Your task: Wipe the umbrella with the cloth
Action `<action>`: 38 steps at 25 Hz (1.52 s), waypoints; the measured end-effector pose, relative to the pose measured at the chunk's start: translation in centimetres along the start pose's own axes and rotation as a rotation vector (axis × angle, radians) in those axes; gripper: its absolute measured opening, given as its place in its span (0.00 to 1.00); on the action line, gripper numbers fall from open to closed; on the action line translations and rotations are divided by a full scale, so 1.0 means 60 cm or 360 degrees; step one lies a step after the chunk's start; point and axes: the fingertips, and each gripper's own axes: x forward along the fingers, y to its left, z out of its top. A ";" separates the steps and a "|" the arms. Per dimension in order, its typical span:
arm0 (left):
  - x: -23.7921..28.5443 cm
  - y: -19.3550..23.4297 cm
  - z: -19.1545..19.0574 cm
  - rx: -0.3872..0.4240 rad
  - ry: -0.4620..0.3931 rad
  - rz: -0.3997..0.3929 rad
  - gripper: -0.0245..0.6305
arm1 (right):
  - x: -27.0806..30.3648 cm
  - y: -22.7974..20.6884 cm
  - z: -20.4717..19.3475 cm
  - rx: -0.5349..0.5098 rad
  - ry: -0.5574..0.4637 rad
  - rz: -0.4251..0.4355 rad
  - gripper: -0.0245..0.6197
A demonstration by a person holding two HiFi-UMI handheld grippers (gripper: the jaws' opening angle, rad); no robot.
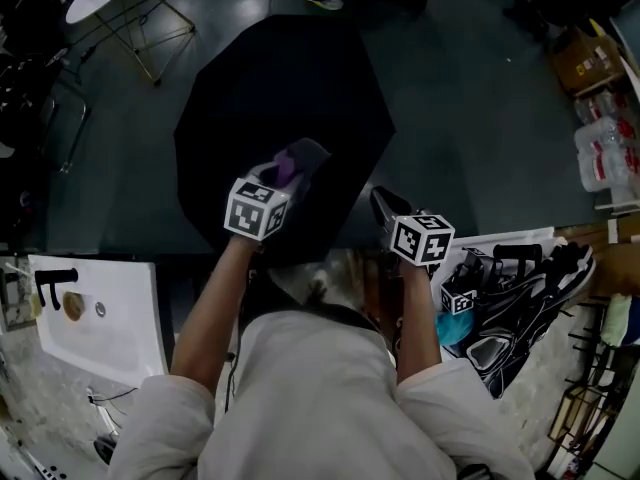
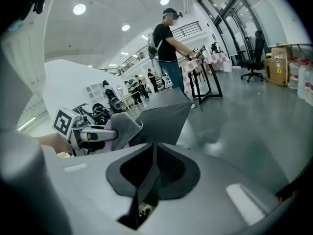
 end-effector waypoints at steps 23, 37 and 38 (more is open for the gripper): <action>-0.302 -0.042 0.094 0.0079 -0.0520 0.0432 0.21 | -0.158 0.223 0.157 -0.0412 -0.0299 0.0127 0.05; -0.546 -0.135 0.161 0.0346 -0.0810 0.0505 0.21 | -0.314 0.469 0.189 -0.0730 -0.0555 0.0230 0.05; -0.562 -0.146 0.155 0.0361 -0.0816 0.0507 0.21 | -0.327 0.478 0.181 -0.0740 -0.0561 0.0219 0.05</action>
